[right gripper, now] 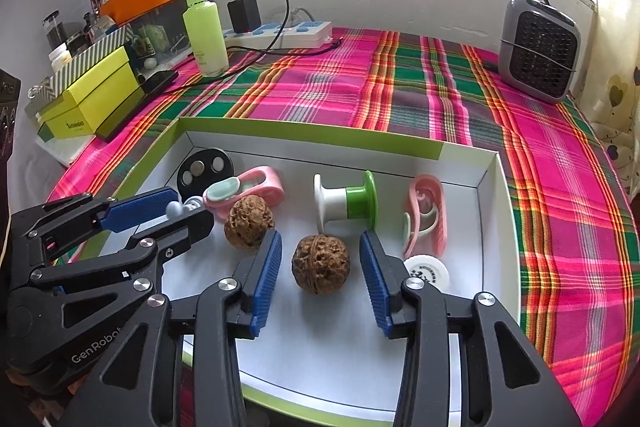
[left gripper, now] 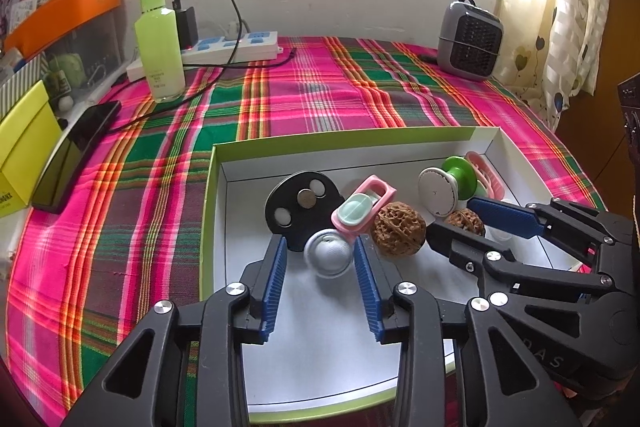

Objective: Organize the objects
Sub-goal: 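Open both grippers to drop the walnut and peg into the box, then withdraw both grippers from the box toward the pink eraser and black remote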

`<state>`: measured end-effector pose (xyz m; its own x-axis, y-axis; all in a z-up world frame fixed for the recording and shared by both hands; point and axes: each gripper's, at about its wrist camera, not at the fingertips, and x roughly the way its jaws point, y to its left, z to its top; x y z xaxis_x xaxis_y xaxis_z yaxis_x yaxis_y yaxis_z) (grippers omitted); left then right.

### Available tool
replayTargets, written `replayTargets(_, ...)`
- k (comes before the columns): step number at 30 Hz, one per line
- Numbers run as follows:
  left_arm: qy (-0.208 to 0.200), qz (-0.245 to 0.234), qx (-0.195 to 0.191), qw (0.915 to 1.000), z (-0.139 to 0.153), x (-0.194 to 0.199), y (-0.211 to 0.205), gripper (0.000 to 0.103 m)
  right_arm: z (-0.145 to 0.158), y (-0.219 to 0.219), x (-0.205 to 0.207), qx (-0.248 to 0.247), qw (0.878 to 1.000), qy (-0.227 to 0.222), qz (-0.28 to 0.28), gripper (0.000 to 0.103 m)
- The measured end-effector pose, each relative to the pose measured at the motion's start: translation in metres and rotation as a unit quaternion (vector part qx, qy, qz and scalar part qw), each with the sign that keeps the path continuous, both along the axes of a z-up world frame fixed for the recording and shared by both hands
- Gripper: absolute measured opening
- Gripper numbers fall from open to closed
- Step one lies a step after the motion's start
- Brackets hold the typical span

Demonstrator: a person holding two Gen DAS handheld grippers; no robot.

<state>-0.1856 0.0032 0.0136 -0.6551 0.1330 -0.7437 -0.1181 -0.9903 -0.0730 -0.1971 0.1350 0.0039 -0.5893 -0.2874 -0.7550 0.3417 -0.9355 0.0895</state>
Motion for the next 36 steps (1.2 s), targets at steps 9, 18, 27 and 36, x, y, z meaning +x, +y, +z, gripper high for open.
replayTargets(9, 0.001, 0.005, 0.000, 1.0000, 0.004, 0.009, -0.005, 0.038, 0.003, 0.001, 0.007, 0.004, 1.000, 0.006, -0.005, 0.043)
replayTargets(18, 0.014, 0.006, 0.004, 0.9999, 0.015, 0.025, -0.008, 0.045, 0.012, 0.008, 0.023, -0.003, 1.000, 0.018, -0.014, 0.044)
replayTargets(27, 0.020, 0.001, 0.014, 0.9997, 0.021, 0.046, -0.006, 0.046, 0.023, 0.019, 0.046, -0.009, 0.999, 0.034, -0.026, 0.044)
replayTargets(36, 0.031, 0.001, 0.023, 0.9993, 0.026, 0.068, -0.002, 0.046, 0.030, 0.036, 0.071, -0.021, 0.998, 0.045, -0.042, 0.044)
